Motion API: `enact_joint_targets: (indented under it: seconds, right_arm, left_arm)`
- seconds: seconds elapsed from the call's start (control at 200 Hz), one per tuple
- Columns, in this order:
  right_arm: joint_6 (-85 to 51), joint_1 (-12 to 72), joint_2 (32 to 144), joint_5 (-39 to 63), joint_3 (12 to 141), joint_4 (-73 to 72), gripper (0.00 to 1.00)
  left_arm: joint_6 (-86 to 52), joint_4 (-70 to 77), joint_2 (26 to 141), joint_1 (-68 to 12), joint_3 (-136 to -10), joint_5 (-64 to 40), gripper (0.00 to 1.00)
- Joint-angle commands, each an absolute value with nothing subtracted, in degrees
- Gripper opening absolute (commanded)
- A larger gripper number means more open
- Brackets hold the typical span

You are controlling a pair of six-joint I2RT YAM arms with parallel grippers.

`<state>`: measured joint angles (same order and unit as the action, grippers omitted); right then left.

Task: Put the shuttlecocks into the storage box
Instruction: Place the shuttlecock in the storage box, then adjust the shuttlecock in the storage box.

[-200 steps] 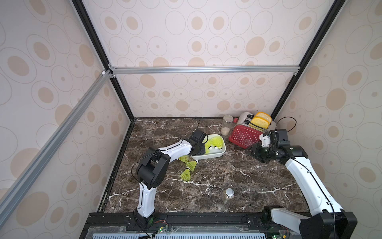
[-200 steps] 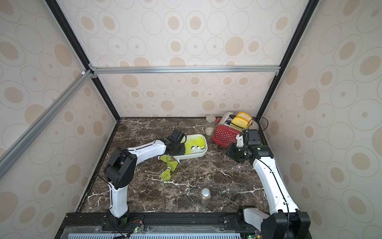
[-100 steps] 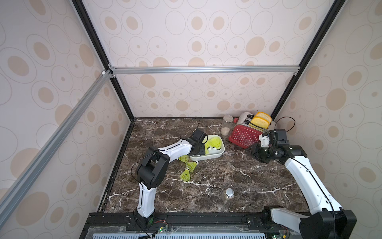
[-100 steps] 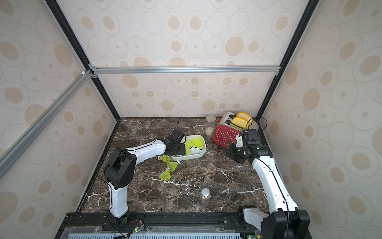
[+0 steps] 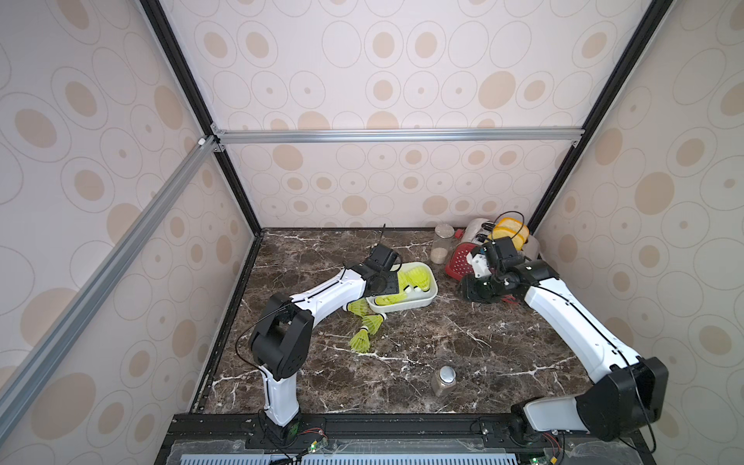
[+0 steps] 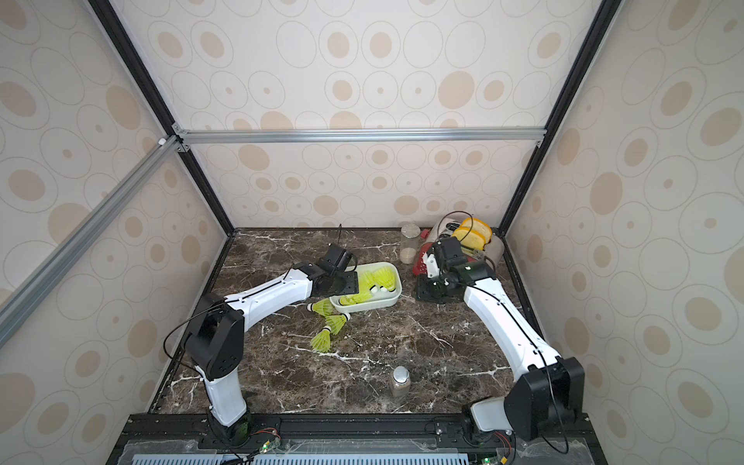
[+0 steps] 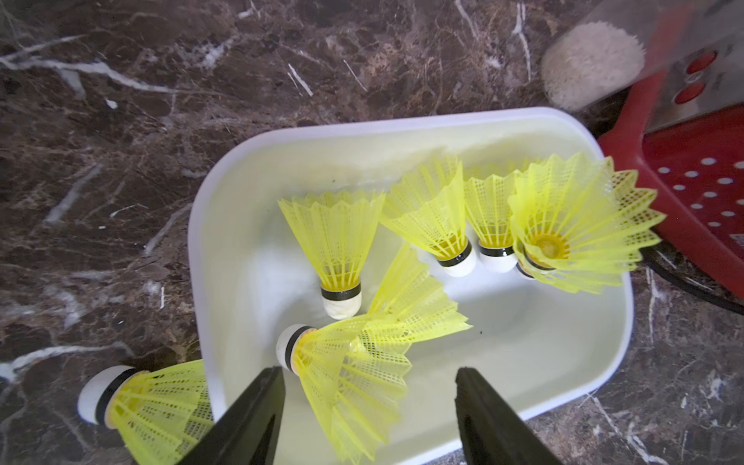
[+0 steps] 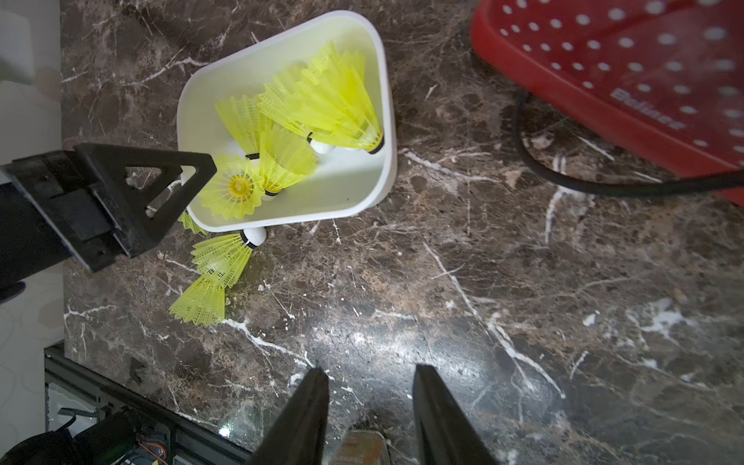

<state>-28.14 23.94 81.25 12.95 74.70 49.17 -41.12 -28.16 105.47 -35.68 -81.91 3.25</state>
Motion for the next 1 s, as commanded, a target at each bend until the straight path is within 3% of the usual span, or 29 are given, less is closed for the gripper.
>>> enact_joint_targets:
  seconds: [0.0,0.2,0.506,0.611,0.831,0.997]
  right_arm:
    - [-21.3,28.5,87.1,10.3,79.3,49.3,0.38]
    - [-18.5,32.6,98.8,11.0,87.4,49.1,0.35]
    - [-16.2,36.0,111.5,10.4,97.3,50.8,0.34]
    - [-15.8,36.4,115.5,11.1,101.2,51.5,0.33]
    - [-15.5,37.1,121.9,12.3,107.8,53.2,0.33]
    - [-15.5,37.4,124.7,13.5,110.3,53.9,0.33]
  left_arm:
    - [-40.9,-30.1,101.7,-35.1,-83.3,4.3,0.66]
    - [-39.7,-33.1,97.0,-34.3,-82.9,5.4,0.55]
    - [-42.2,-29.4,93.5,-28.7,-73.5,-7.3,0.27]
    - [-40.0,-30.1,94.1,-27.4,-73.9,-11.0,0.29]
    - [-37.5,-31.3,97.1,-27.3,-74.3,-14.4,0.43]
    - [-35.1,-31.9,100.4,-27.3,-76.8,-14.6,0.44]
